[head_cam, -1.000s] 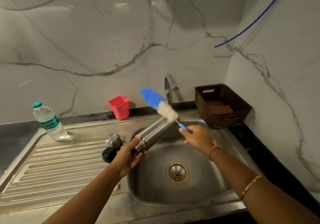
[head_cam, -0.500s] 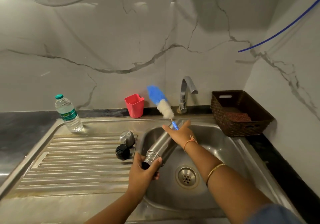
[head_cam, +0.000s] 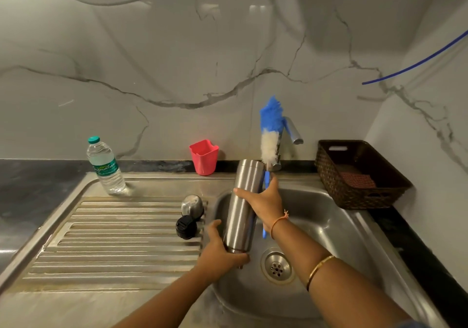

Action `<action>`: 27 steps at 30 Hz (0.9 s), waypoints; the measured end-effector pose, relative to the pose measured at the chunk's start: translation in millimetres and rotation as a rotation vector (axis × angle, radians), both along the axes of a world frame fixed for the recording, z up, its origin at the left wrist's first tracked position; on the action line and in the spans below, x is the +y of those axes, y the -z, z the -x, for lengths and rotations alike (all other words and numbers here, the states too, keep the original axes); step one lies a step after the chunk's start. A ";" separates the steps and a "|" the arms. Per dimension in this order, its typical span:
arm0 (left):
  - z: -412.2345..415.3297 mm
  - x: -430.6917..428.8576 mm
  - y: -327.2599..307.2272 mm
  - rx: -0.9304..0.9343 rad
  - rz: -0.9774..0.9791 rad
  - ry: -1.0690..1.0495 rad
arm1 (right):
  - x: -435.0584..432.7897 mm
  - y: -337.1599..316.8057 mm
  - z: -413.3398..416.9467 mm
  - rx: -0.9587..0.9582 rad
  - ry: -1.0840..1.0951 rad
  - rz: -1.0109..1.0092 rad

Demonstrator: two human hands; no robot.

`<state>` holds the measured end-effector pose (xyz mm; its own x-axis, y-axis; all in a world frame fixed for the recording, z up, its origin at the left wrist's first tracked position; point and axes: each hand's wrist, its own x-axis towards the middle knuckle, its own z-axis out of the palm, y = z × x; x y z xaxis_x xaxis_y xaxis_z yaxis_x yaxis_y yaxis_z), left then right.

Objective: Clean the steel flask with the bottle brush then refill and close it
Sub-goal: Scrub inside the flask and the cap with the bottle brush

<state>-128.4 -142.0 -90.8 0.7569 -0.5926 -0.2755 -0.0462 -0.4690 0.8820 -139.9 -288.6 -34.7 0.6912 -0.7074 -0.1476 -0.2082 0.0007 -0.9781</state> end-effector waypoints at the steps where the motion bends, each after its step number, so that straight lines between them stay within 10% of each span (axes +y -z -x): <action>1: -6.0 -3.7 -3.1 0.044 -0.020 0.032 | 1.7 0.9 -0.5 -0.017 -0.017 0.018; 15: -59.3 -47.5 -15.8 0.045 0.126 -0.104 | -16.4 -27.1 -10.9 0.192 -0.328 0.411; 27: -75.2 -45.8 17.4 0.035 0.084 -0.145 | -46.8 -129.9 -69.8 0.725 -0.403 1.666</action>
